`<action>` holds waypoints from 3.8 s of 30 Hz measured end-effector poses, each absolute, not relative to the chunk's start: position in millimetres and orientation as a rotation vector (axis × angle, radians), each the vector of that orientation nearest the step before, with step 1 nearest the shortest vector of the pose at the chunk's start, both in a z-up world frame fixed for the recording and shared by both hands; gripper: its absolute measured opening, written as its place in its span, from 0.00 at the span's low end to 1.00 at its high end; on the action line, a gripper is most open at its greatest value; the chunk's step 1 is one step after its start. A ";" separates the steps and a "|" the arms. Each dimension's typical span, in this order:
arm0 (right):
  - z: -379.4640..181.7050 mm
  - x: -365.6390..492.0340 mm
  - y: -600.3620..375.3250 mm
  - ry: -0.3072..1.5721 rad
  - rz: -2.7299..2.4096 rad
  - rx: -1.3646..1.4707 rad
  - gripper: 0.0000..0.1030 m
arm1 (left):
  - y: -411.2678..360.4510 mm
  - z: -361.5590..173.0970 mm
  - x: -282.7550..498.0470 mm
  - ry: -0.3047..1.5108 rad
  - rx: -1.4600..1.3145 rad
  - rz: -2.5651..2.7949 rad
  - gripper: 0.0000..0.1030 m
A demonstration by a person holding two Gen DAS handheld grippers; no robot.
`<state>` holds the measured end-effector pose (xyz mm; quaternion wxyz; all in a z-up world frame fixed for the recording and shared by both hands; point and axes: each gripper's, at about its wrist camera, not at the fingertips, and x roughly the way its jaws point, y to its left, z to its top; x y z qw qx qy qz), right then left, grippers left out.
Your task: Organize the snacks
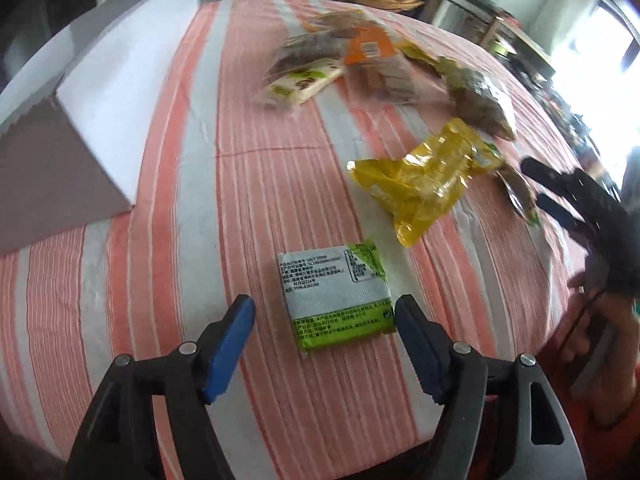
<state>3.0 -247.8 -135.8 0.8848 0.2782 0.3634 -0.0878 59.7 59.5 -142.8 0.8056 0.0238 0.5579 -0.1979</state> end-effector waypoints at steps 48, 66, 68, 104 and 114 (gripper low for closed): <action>-24.0 32.3 -221.6 0.861 0.193 0.610 0.28 | 133.1 -15.3 115.5 0.947 -0.326 -0.474 0.49; 55.1 156.4 -70.9 0.743 0.402 0.316 0.73 | 217.9 1.0 175.4 0.892 -0.209 -0.194 0.81; 22.0 128.3 -111.1 0.715 0.250 0.251 0.76 | 183.2 -11.5 151.4 0.922 -0.175 -0.309 0.84; -150.1 25.4 -255.2 0.929 -0.415 0.243 0.88 | -66.5 -169.0 193.1 0.935 0.214 -0.442 1.00; -149.1 26.6 -255.0 0.931 -0.414 0.245 0.90 | -66.4 -168.7 192.4 0.934 0.214 -0.442 1.00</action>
